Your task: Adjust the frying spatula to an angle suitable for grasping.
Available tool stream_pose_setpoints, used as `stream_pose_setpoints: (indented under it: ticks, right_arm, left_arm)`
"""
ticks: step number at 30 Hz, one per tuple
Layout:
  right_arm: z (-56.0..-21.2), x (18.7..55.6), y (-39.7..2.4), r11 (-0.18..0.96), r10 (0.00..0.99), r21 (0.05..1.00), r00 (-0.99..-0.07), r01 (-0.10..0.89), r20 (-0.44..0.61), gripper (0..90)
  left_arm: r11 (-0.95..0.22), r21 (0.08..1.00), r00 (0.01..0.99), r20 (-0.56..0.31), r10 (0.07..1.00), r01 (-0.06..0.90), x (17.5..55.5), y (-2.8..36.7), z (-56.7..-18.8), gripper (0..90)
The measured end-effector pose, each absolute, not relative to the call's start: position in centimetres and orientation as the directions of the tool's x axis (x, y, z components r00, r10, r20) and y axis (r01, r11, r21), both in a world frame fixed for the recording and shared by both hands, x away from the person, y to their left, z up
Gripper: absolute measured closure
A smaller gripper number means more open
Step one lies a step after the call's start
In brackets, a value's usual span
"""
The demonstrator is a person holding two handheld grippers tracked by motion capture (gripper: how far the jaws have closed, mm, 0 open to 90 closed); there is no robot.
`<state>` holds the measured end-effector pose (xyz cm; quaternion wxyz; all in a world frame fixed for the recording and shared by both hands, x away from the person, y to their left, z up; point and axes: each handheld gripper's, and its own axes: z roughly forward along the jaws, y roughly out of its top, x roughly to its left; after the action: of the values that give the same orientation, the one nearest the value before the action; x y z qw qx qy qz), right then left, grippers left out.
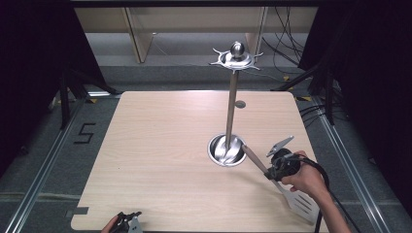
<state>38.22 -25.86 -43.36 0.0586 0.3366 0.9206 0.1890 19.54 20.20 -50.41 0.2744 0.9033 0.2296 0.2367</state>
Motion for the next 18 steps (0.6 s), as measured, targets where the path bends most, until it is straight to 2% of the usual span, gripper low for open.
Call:
stream_pose_setpoints:
  ticks: [2,4,6,13,18]
  right_arm:
    - [-42.6,37.7,-26.0,0.683,0.655,0.407,-0.755,0.607,0.028,76.7]
    - [-41.8,37.2,-26.2,0.659,0.659,0.457,-0.751,0.598,0.032,76.7]
    - [-41.5,37.2,-26.4,0.655,0.667,0.46,-0.744,0.6,0.021,76.7]
    - [-40.0,36.3,-27.2,0.615,0.652,0.563,-0.757,0.552,0.03,76.6]
    - [-39.1,36.0,-27.4,0.602,0.629,0.6,-0.776,0.526,0.05,76.7]
  left_arm:
    - [-0.743,0.606,0.791,0.288,0.539,0.286,19.6,20.2,-50.5,15.2]
    - [-0.746,0.603,0.778,0.31,0.547,0.284,19.6,20.2,-50.4,15.2]
    - [-0.738,0.611,0.777,0.303,0.552,0.287,19.5,20.2,-50.4,15.2]
    - [-0.736,0.612,0.777,0.299,0.554,0.289,19.6,20.3,-50.4,15.2]
    - [-0.735,0.613,0.782,0.289,0.552,0.291,19.7,20.3,-50.4,15.2]
